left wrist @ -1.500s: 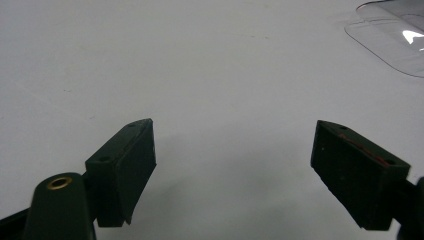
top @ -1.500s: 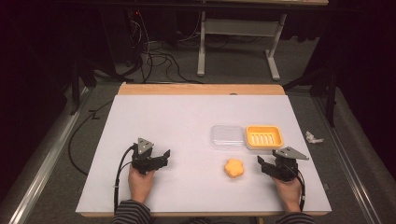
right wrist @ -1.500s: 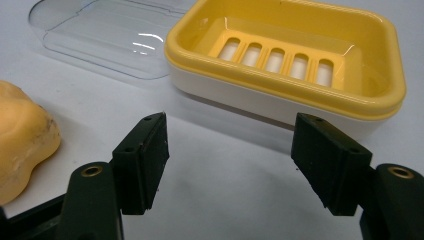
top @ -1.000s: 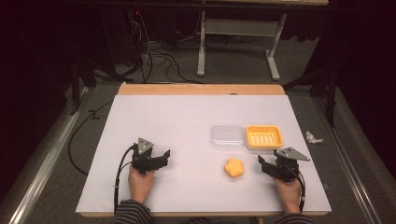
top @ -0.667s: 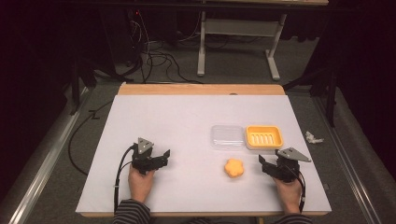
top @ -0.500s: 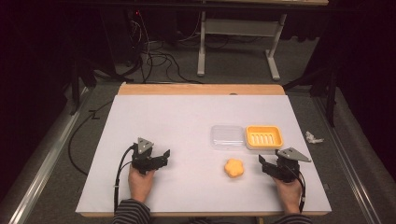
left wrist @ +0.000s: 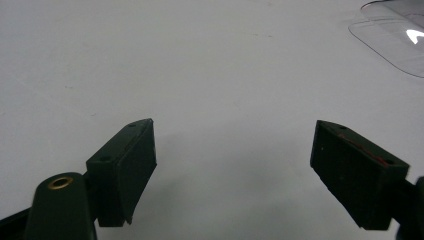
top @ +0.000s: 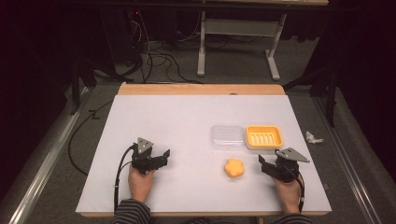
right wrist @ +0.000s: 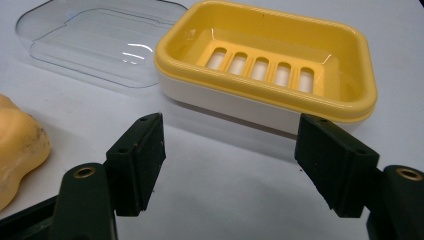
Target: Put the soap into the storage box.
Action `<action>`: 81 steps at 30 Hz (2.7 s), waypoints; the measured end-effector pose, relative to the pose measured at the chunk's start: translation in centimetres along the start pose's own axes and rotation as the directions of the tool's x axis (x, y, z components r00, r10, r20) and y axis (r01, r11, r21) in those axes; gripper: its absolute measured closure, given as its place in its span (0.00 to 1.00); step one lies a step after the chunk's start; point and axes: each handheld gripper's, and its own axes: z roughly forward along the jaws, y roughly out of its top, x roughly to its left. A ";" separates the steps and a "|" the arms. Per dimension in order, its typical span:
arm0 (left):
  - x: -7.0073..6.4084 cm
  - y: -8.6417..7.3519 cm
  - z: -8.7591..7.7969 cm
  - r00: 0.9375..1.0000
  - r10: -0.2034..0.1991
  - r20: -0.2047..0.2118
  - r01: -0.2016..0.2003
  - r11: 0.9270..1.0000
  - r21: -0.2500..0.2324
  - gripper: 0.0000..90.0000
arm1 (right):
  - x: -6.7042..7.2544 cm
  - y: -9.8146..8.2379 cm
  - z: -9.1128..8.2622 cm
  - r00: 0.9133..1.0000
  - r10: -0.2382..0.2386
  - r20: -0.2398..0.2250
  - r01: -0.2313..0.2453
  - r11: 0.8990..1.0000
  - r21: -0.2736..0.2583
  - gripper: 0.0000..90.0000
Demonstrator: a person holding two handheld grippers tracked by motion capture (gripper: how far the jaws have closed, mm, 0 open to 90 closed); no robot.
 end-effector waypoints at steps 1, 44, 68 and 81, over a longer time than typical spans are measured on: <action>0.0 0.0 0.0 1.000 -0.004 0.001 0.004 1.000 -0.003 0.21 | 0.0 0.0 0.0 1.000 0.002 -0.004 -0.002 1.000 0.000 0.32; 0.0 0.0 0.0 1.000 0.000 0.003 0.000 1.000 0.001 0.21 | 4.4 -0.4 -3.8 0.985 -0.017 -0.172 0.002 0.996 -0.085 0.18; 0.1 0.1 -0.1 1.000 0.000 0.006 0.000 1.000 0.008 0.21 | 7.5 0.9 -2.9 0.970 -0.133 -0.206 0.133 0.991 -0.011 0.20; 0.1 0.1 -0.1 1.000 0.002 0.008 -0.002 1.000 0.008 0.21 | 9.1 1.7 -1.5 0.953 -0.162 -0.258 0.178 0.983 0.039 0.18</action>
